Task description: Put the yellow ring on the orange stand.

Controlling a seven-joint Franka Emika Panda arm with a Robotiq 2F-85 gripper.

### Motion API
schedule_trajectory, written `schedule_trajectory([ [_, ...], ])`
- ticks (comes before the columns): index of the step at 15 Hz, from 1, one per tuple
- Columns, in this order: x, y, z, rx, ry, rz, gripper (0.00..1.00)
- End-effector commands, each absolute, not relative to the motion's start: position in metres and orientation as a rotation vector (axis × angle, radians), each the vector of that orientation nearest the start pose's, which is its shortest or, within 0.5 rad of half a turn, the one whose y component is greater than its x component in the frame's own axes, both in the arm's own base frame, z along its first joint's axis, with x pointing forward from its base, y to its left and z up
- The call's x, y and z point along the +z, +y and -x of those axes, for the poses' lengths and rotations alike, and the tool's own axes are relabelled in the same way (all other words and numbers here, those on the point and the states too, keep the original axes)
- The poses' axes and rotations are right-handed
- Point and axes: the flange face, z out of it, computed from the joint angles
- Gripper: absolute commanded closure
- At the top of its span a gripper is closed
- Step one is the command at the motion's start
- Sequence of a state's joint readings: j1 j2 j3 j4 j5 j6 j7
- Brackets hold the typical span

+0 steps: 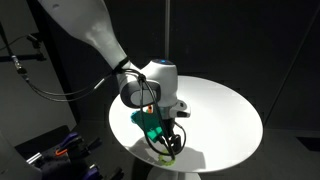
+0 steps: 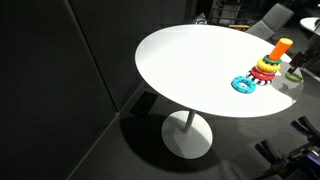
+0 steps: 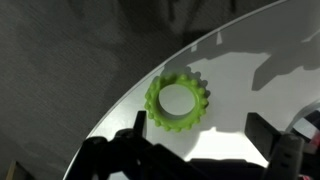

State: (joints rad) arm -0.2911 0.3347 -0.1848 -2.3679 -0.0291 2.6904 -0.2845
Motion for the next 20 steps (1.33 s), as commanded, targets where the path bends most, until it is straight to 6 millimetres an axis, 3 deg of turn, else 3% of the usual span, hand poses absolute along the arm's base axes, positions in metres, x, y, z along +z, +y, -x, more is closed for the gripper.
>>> schedule_trajectory([
  [1, 0.178, -0.245, -0.456, 0.040, 0.204, 3.186, 0.00],
  [20, 0.153, -0.257, -0.462, 0.081, 0.166, 3.166, 0.00],
])
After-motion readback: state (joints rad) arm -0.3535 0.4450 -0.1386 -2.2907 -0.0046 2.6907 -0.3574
